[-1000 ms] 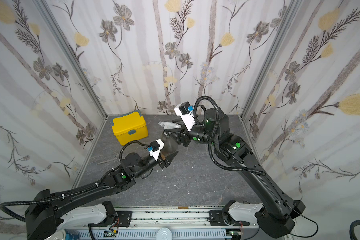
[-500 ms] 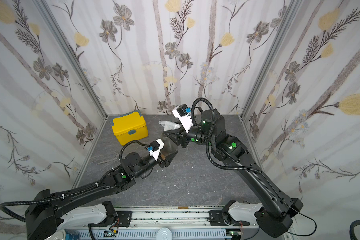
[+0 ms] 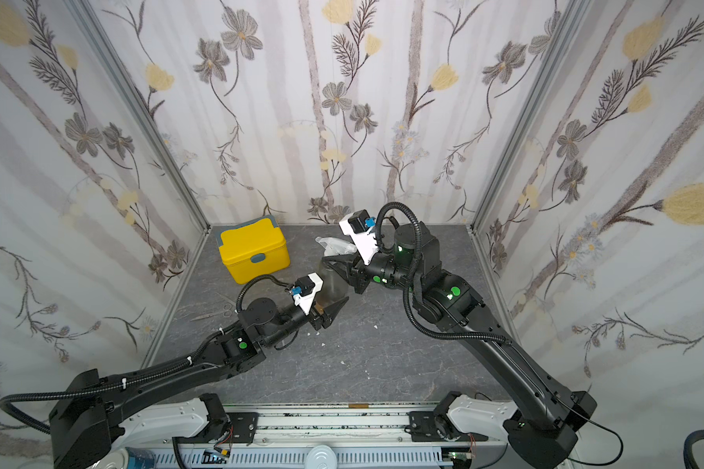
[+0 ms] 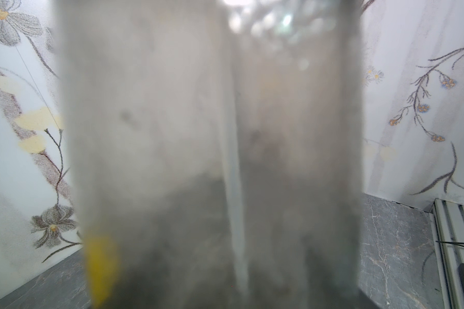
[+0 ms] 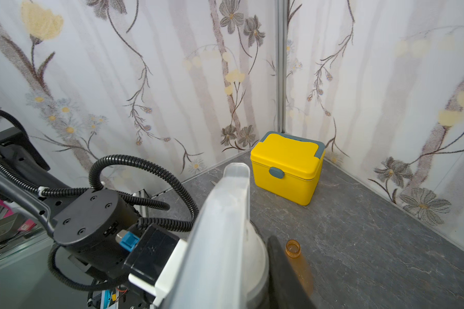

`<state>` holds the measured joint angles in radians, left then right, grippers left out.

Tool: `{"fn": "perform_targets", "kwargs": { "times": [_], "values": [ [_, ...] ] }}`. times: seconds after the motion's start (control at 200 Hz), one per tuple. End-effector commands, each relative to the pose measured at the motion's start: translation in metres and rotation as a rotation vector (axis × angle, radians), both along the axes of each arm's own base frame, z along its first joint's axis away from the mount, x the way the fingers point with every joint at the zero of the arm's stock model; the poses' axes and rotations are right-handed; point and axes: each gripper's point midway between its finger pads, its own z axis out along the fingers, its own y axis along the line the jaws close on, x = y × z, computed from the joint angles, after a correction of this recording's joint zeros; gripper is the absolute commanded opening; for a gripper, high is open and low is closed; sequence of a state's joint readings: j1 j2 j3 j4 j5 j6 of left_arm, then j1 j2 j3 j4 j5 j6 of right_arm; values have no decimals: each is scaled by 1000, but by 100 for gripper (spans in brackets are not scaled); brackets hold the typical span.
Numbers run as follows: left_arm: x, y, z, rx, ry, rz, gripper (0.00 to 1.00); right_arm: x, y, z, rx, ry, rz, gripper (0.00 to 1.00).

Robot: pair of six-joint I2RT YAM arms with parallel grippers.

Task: Attach spray nozzles to spray bottles
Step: Screw the spray nozzle on the spray bottle.

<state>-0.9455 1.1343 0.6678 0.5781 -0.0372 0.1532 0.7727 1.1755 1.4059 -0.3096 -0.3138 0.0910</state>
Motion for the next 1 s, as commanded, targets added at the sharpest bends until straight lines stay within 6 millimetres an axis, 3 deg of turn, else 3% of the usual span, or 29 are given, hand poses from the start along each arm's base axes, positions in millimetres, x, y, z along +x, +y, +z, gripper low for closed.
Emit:
{"fn": "perform_targets", "kwargs": {
  "times": [0.0, 0.15, 0.355, 0.575, 0.665, 0.734, 0.804, 0.994],
  "values": [
    [3, 3, 28, -80, -55, 23, 67, 12, -1, -14, -12, 37, -177, 22],
    [7, 4, 27, -80, -51, 44, 67, 13, 3, -23, 4, 38, -418, 20],
    [8, 5, 27, -83, -52, 53, 67, 6, 12, -24, -23, -11, -608, 20],
    [8, 6, 27, -84, -55, 61, 67, 9, 14, -13, -52, -48, -679, 22],
    [8, 7, 26, -80, -56, 65, 67, 4, 17, -5, -43, -48, -632, 31],
    [8, 6, 26, -79, -57, 62, 67, -3, 25, -2, -84, -56, -556, 46],
    [8, 6, 25, -77, -55, 58, 67, -8, 25, 1, -109, -49, -520, 55],
    [7, 6, 26, -76, -60, 54, 67, -23, 10, 19, -65, -17, -452, 65]
  ]
}}
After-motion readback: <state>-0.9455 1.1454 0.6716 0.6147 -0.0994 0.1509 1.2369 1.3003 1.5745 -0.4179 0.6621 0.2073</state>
